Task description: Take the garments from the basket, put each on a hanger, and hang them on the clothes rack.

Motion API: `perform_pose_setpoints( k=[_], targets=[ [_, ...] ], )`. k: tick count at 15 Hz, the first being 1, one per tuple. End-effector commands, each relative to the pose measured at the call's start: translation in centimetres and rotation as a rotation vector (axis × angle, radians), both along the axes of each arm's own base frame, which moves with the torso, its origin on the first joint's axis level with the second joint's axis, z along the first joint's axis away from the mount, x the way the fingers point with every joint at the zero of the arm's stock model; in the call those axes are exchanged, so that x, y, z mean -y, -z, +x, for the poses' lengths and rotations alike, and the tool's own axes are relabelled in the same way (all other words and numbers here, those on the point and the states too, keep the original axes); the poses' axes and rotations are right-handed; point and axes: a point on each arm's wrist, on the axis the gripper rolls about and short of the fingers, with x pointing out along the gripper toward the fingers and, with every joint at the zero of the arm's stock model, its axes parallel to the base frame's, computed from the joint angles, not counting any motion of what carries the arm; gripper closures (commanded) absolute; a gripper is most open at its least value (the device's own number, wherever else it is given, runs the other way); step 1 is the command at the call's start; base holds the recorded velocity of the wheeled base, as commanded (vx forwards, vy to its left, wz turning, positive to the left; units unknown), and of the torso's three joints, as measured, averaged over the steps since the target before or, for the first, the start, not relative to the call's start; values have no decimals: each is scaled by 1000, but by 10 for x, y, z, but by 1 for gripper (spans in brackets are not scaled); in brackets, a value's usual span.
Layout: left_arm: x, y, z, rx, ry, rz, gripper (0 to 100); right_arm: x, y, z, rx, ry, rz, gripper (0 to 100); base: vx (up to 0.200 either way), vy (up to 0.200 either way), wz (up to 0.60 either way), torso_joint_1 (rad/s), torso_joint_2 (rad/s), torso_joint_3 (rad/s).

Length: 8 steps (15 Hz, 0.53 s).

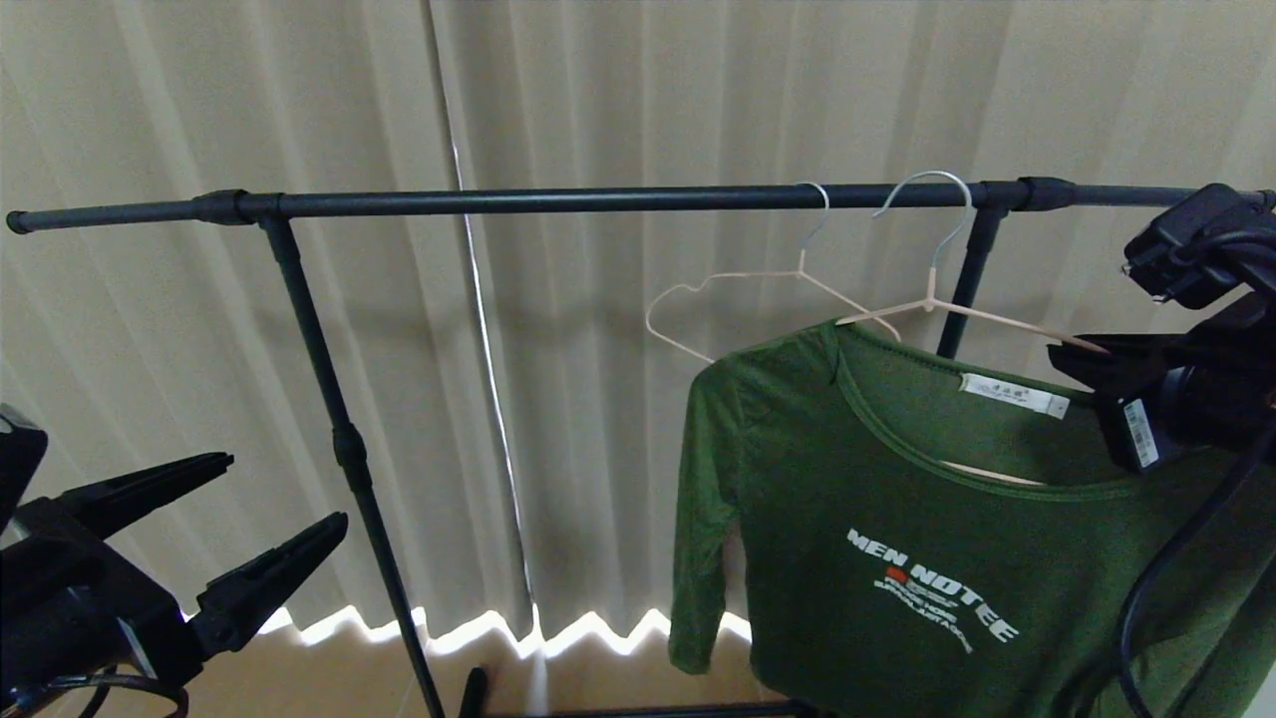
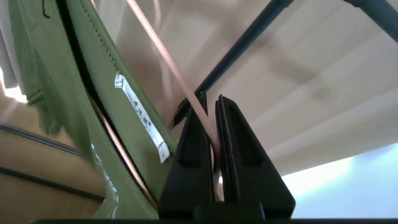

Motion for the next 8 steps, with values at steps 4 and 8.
perform_pose_setpoints(
  k=[4, 8],
  targets=[
    [0, 1, 1, -6, -2, 3, 0, -1, 0, 0, -2, -3, -1, 100, 0, 200, 0, 4, 4, 2],
    [0, 2, 0, -8, -1, 7, 0, 0, -1, 0, 4, -1, 1, 100, 0, 50, 0, -1, 2, 1]
  ],
)
